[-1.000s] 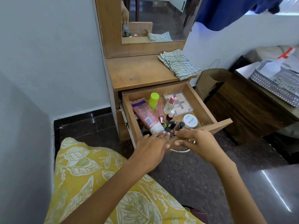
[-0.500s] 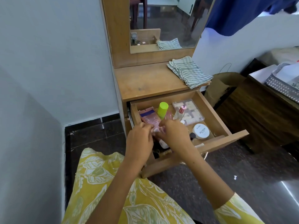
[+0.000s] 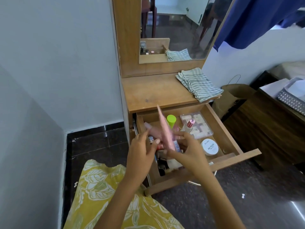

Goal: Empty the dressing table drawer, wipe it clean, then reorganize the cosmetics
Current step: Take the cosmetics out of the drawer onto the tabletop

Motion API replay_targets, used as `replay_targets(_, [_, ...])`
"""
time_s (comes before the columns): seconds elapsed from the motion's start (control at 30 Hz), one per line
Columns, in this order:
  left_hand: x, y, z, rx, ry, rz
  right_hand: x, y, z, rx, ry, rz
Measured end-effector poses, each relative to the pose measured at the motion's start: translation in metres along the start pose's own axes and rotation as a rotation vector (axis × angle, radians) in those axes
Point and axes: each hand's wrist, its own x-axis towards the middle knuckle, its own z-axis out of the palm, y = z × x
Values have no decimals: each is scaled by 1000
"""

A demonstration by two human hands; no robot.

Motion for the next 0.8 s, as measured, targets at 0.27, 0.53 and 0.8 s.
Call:
replay_targets(0.27, [25,2,-22,-450,-80,49,34,-23,1,576,-176,-97])
replay_targets(0.53, [105,3,-40,-209,253,210,112,-76,32,369,-54,-327])
replay_targets(0.8, [172,-15,-45,49,363,231,180,-91,65,238,30,-320])
